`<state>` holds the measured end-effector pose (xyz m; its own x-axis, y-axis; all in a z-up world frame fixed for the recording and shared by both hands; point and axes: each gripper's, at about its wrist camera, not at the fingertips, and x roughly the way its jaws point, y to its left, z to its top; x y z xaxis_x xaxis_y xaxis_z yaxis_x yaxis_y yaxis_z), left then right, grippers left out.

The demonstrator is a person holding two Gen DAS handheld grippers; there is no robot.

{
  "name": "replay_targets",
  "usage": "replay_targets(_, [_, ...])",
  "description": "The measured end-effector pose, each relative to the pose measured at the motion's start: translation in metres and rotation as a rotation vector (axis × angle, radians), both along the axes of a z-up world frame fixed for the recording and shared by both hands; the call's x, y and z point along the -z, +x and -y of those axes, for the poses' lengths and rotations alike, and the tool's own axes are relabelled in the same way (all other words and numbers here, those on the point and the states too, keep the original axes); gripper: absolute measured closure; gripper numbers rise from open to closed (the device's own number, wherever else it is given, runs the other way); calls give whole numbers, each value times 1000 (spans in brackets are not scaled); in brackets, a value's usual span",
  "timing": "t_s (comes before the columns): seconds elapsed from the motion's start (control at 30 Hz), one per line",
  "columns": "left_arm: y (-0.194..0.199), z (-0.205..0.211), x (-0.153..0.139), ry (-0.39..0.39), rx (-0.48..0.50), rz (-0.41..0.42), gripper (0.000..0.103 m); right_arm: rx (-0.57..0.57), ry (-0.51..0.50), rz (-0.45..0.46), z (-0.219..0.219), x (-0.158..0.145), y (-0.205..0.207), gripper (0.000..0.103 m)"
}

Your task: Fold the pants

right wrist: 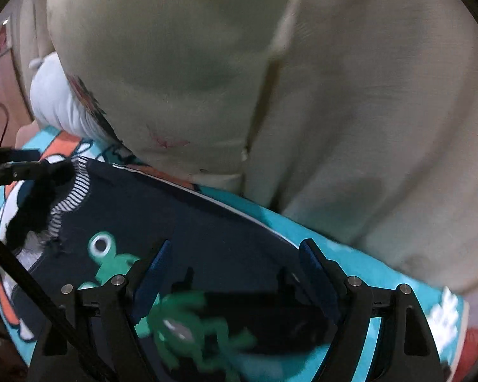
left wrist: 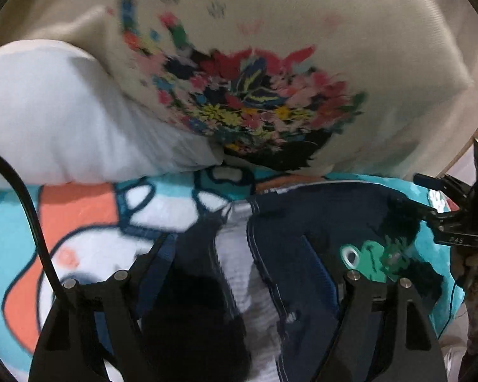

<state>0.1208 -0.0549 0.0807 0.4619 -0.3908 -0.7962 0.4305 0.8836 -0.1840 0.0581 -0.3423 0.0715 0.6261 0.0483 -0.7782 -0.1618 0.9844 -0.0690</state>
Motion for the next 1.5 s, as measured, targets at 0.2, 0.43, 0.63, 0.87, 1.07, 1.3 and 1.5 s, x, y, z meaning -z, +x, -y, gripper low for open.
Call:
replay_targets(0.2, [40,30,30,-6,93,-84,24,-21,52,-108,8,37,59,19])
replay_targets(0.43, [51,54,61,114,113,-129,41,-52,114,-154,12,64,70,26])
replay_targets(0.63, [36,59,50,147,110,-75,95,-78,138,-133,4,53,51,95])
replay_targets(0.87, [-4,47,10,82,79,6,96,-50,146,-32,6,14,5,96])
replay_targets(1.07, [-76,18,-27,3,66,101,96,-65,135,40,-12,-16,-75,96])
replay_targets(1.3, [-162,-24,-13,-60,5,126,96,-77,165,62,-49,-3,-158,96])
replay_targets(1.5, [-187,-38,37,-32,-47,29,91,-50,213,-11,-63,42,-203,95])
